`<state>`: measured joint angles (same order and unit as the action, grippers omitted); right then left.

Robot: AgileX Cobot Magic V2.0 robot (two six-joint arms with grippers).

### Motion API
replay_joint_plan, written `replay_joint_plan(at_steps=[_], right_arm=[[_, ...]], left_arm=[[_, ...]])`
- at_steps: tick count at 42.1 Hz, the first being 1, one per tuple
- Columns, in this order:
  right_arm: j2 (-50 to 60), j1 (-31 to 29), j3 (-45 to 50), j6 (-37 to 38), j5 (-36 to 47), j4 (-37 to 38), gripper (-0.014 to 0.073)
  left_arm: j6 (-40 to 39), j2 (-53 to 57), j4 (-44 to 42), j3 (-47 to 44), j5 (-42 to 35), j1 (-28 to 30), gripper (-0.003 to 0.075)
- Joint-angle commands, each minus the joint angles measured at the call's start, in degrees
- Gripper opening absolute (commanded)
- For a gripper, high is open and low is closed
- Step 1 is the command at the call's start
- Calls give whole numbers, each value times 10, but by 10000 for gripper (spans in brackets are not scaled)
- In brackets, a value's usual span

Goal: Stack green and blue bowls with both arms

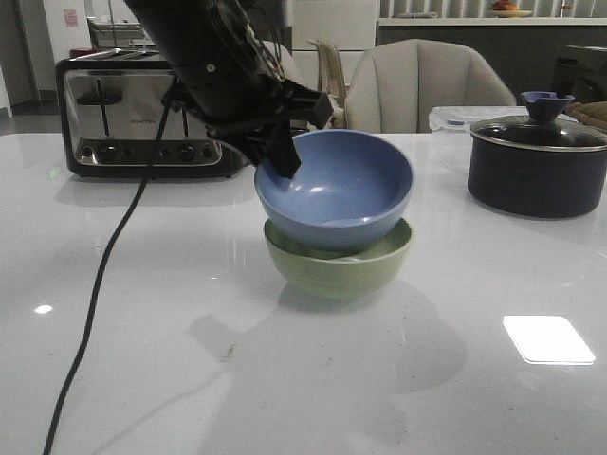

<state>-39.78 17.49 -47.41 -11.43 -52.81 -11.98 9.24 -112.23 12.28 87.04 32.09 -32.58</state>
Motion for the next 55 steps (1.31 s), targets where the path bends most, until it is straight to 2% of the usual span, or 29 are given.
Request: replay_joint_plan(at_steps=[1, 3, 5, 11, 14, 30, 55], right_arm=[[1, -1, -16, -5, 33, -3, 421], [1, -1, -16, -5, 33, -3, 421], [1, -1, -16, -5, 33, -3, 421], [1, -1, -16, -5, 33, -3, 421], [1, -1, -16, -5, 33, -3, 421], [1, -1, -16, -5, 33, -3, 421], [1, -1, -16, -5, 35, -3, 421]], left_arm=[[-2, 22, 23, 20, -41, -4, 109], [-2, 17, 23, 20, -39, -4, 132], [-2, 15, 25, 20, -36, -4, 189], [-2, 14, 25, 20, -37, -4, 433], [-2, 19, 25, 20, -34, -4, 499], [-2, 143, -19, 4, 61, -4, 491], [-2, 492, -21, -254, 75, -4, 491]])
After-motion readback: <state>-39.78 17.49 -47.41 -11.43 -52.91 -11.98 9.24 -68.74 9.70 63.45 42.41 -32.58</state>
